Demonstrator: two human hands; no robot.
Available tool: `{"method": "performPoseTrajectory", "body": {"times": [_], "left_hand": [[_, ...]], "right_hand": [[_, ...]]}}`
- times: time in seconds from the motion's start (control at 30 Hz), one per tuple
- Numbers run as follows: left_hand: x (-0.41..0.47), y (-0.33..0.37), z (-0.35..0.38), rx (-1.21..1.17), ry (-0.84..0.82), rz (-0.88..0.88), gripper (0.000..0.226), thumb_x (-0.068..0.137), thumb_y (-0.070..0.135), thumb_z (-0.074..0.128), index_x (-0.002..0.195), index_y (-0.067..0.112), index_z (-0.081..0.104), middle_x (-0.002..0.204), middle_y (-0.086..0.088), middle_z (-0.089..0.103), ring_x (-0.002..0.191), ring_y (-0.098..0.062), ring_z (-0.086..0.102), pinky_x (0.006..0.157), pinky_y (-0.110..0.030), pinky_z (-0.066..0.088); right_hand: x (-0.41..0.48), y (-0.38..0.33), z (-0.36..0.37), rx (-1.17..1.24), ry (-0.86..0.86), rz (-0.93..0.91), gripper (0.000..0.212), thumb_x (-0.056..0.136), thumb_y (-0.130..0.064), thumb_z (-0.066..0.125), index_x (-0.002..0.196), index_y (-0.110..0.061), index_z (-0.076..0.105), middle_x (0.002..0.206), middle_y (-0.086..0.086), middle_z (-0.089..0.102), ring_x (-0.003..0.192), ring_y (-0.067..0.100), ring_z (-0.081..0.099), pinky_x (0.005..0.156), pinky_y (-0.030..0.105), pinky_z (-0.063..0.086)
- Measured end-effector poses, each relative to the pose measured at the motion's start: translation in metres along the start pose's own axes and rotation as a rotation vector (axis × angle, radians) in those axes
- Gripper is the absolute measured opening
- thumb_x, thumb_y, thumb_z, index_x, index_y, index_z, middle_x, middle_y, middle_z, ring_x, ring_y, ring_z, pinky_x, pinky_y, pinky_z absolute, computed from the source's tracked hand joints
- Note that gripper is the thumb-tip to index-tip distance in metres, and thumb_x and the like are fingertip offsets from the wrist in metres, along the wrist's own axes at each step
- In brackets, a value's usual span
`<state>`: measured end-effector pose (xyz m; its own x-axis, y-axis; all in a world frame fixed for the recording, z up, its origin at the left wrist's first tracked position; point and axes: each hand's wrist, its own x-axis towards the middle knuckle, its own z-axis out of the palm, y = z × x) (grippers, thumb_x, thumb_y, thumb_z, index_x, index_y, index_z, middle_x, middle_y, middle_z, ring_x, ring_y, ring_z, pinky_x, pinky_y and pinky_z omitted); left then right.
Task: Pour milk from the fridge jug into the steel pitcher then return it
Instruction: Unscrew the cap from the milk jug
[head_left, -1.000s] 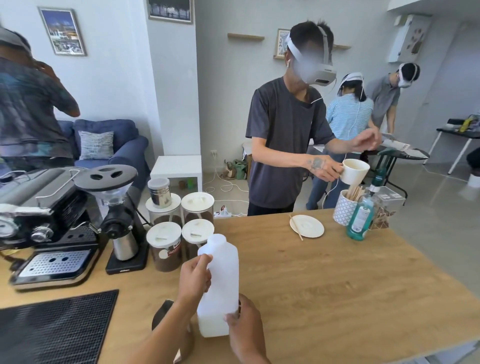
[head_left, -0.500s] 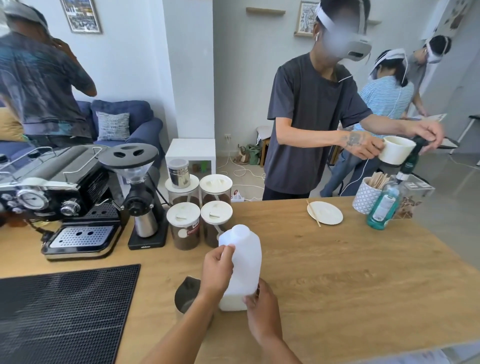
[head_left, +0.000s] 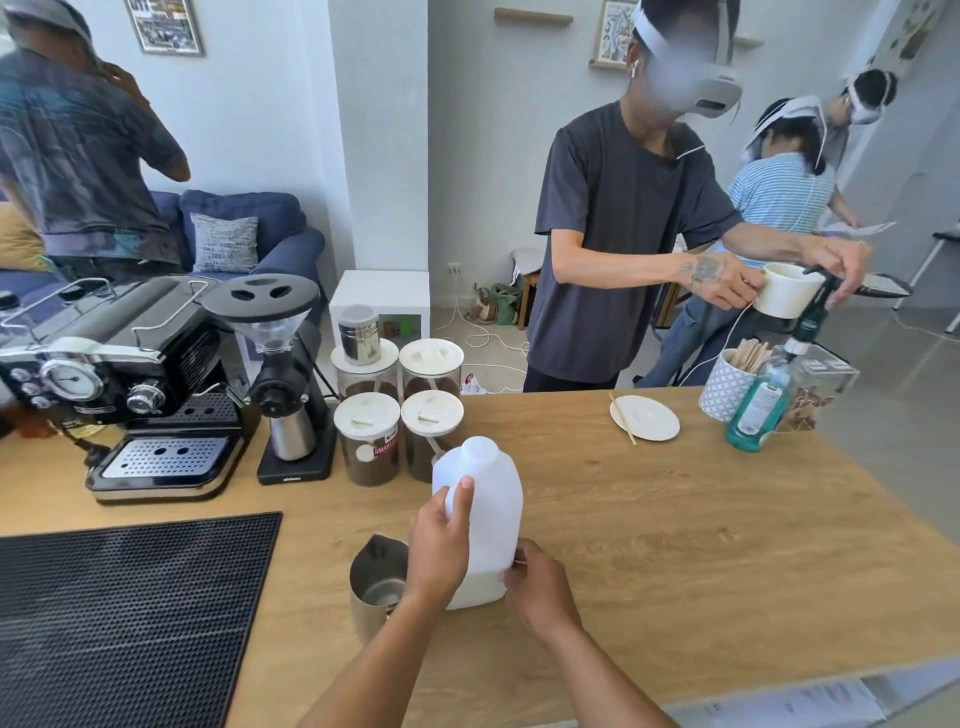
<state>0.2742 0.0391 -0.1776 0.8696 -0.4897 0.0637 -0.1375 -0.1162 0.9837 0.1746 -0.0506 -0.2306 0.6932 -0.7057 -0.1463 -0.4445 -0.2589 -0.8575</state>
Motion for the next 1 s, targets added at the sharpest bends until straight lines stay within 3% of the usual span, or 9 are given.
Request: {"method": "performPoseTrajectory", "body": {"times": [0.07, 0.17, 0.23, 0.33, 0.43, 0.53, 0.7, 0.93, 1.0], "left_hand": [[-0.001, -0.002, 0.000, 0.011, 0.003, -0.002, 0.053, 0.097, 0.055, 0.046, 0.062, 0.017, 0.034, 0.057, 0.005, 0.038, 0.055, -0.012, 0.036, 0.057, -0.030, 0.031], [-0.003, -0.001, 0.000, 0.043, -0.001, 0.017, 0.055, 0.091, 0.064, 0.044, 0.063, 0.017, 0.035, 0.056, 0.006, 0.036, 0.055, -0.011, 0.033, 0.055, -0.029, 0.030], [-0.004, 0.001, 0.000, 0.055, 0.001, 0.030, 0.055, 0.087, 0.067, 0.042, 0.064, 0.018, 0.037, 0.056, 0.007, 0.036, 0.055, -0.011, 0.033, 0.054, -0.027, 0.029], [-0.006, 0.001, 0.001, 0.047, 0.003, 0.028, 0.056, 0.084, 0.069, 0.041, 0.066, 0.016, 0.041, 0.058, 0.005, 0.039, 0.056, -0.011, 0.036, 0.054, -0.027, 0.031], [-0.005, -0.004, 0.000, 0.057, 0.004, 0.044, 0.057, 0.083, 0.070, 0.045, 0.068, 0.014, 0.045, 0.059, 0.004, 0.044, 0.056, -0.011, 0.040, 0.054, -0.026, 0.033], [-0.003, -0.006, 0.002, 0.067, 0.013, 0.068, 0.062, 0.082, 0.070, 0.050, 0.073, 0.008, 0.052, 0.060, 0.003, 0.050, 0.054, -0.010, 0.043, 0.051, -0.023, 0.034], [-0.003, -0.015, 0.005, 0.063, 0.046, 0.051, 0.050, 0.089, 0.056, 0.060, 0.074, 0.008, 0.054, 0.057, 0.005, 0.049, 0.053, -0.010, 0.038, 0.046, -0.019, 0.030], [-0.005, -0.017, 0.010, 0.031, 0.062, 0.011, 0.033, 0.092, 0.046, 0.064, 0.075, 0.017, 0.058, 0.061, 0.005, 0.058, 0.055, -0.008, 0.045, 0.048, -0.016, 0.035], [-0.006, -0.020, 0.012, 0.021, 0.072, 0.000, 0.035, 0.091, 0.050, 0.063, 0.077, 0.018, 0.060, 0.061, 0.001, 0.059, 0.055, -0.008, 0.045, 0.051, -0.023, 0.037]], "right_hand": [[0.001, -0.006, -0.013, -0.035, 0.088, -0.053, 0.029, 0.094, -0.010, 0.048, 0.092, -0.031, 0.066, 0.089, -0.016, 0.069, 0.087, 0.007, 0.066, 0.072, 0.020, 0.051], [0.010, -0.024, -0.032, -0.013, 0.312, -0.095, 0.027, 0.099, -0.012, 0.043, 0.105, -0.020, 0.068, 0.093, -0.008, 0.069, 0.083, 0.011, 0.067, 0.077, 0.032, 0.056], [0.018, -0.041, -0.044, 0.061, 0.347, -0.108, 0.025, 0.100, -0.016, 0.042, 0.108, -0.022, 0.066, 0.091, -0.007, 0.069, 0.078, 0.010, 0.068, 0.076, 0.038, 0.059], [0.025, -0.068, -0.057, 0.057, 0.291, -0.191, 0.021, 0.098, -0.027, 0.045, 0.104, -0.029, 0.066, 0.084, -0.007, 0.070, 0.076, 0.013, 0.067, 0.073, 0.040, 0.058], [0.022, -0.093, -0.062, -0.050, 0.221, -0.283, 0.023, 0.098, -0.038, 0.047, 0.095, -0.028, 0.067, 0.081, -0.009, 0.069, 0.077, 0.008, 0.064, 0.070, 0.031, 0.053], [0.018, -0.112, -0.059, -0.257, 0.168, -0.383, 0.033, 0.096, -0.050, 0.045, 0.099, -0.026, 0.067, 0.082, -0.010, 0.067, 0.079, 0.011, 0.062, 0.072, 0.032, 0.052], [0.021, -0.136, -0.050, -0.604, 0.164, -0.422, 0.053, 0.087, -0.071, 0.042, 0.105, -0.025, 0.060, 0.089, -0.005, 0.068, 0.084, 0.021, 0.062, 0.067, 0.032, 0.044], [0.025, -0.155, -0.050, -0.792, 0.081, -0.461, 0.045, 0.091, -0.059, 0.049, 0.107, -0.016, 0.054, 0.099, 0.006, 0.069, 0.092, 0.029, 0.062, 0.065, 0.032, 0.037], [0.025, -0.159, -0.055, -0.844, 0.011, -0.480, 0.040, 0.093, -0.054, 0.049, 0.106, -0.016, 0.052, 0.098, 0.007, 0.069, 0.090, 0.029, 0.061, 0.065, 0.032, 0.037]]}}
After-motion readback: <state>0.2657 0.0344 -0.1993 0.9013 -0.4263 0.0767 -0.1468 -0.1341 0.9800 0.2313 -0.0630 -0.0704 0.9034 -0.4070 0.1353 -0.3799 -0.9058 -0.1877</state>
